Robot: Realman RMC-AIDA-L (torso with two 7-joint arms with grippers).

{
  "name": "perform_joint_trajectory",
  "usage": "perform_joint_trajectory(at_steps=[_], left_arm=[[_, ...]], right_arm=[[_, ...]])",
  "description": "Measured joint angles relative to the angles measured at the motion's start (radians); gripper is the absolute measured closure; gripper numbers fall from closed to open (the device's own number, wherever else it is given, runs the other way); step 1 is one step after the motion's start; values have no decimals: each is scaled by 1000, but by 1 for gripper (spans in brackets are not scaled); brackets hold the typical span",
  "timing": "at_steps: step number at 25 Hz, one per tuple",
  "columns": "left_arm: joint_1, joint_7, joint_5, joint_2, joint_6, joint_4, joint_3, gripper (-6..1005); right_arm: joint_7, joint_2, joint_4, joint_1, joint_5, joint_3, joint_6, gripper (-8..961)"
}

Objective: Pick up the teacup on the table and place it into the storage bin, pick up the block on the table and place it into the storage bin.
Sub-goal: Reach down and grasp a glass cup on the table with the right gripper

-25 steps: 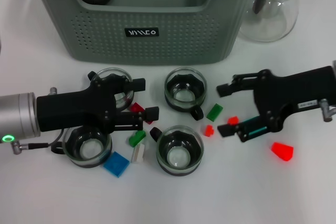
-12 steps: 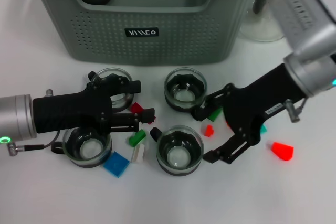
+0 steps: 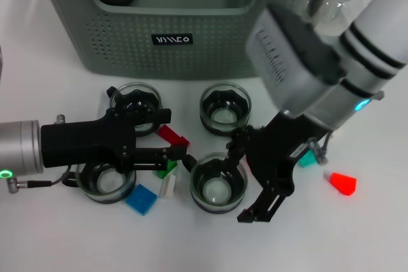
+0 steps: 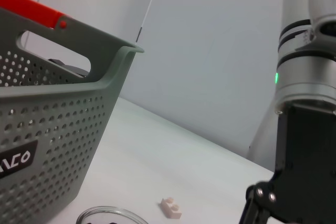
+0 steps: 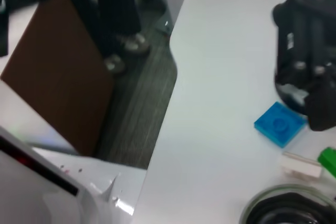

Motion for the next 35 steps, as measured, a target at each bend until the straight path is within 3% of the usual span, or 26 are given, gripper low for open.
perform_joint_trajectory(at_steps=[3,13,21,35], left_arm=[[0,1,0,0,0,0,0,122],[1,-2,0,0,0,0,-7,122],[4,-2,-1,0,-6,0,-15,121],[1,-3,-2,0,-14,0,-15,121]], right_arm=[[36,1,-9,12,16,-102,40,14],[78,2,-36,2,27,-280,162,37],[98,3,-39,-10,27,-349,219,56],[99,1,-35,-20,39,-363,221,636]])
